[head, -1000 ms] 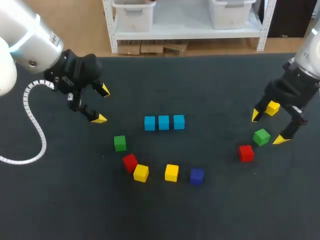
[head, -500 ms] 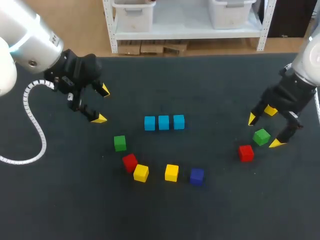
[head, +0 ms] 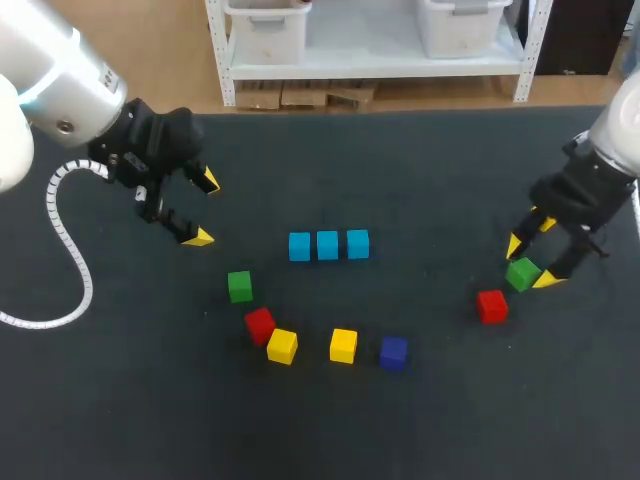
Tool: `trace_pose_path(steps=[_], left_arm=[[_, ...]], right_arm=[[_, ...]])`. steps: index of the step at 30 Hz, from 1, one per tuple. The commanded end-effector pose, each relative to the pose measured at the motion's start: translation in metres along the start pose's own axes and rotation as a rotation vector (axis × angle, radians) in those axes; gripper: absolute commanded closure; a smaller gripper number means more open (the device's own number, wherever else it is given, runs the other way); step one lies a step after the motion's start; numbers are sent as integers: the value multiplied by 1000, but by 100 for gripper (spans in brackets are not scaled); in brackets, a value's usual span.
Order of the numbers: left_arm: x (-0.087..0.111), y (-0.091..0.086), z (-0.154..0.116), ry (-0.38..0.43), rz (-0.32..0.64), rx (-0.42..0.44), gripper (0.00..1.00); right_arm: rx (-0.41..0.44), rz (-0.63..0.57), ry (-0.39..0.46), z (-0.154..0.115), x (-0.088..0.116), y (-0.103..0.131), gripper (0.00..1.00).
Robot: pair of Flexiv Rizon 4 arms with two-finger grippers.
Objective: Place the blue cubes, place green cubes on the blue cubes, place the yellow cubes on the green cubes, then place the red cubes on the yellow cubes, and place purple cube on the red cubes.
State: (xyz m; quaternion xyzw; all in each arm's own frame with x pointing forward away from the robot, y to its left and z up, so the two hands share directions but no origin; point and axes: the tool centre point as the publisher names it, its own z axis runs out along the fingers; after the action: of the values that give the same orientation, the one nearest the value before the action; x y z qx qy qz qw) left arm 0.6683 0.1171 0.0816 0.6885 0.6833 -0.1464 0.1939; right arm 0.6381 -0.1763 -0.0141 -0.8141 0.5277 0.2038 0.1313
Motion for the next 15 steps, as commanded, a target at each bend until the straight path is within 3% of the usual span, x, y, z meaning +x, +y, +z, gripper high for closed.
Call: trace_pose_path(steps=[1, 3, 5, 9, 15], left_arm=[[1, -1, 0, -4, 4, -2, 0], [1, -1, 0, -4, 4, -2, 0], [1, -1, 0, -4, 4, -2, 0], [1, -1, 0, -4, 4, -2, 0], [1, -1, 0, -4, 4, -2, 0]], right_arm=[[0, -1, -1, -4, 1, 2, 23], [-2, -4, 3, -4, 1, 2, 15], [-2, -5, 5, -5, 1, 2, 15], [-1, -8, 6, -6, 0, 2, 26], [-4, -9, -3, -5, -2, 2, 25]])
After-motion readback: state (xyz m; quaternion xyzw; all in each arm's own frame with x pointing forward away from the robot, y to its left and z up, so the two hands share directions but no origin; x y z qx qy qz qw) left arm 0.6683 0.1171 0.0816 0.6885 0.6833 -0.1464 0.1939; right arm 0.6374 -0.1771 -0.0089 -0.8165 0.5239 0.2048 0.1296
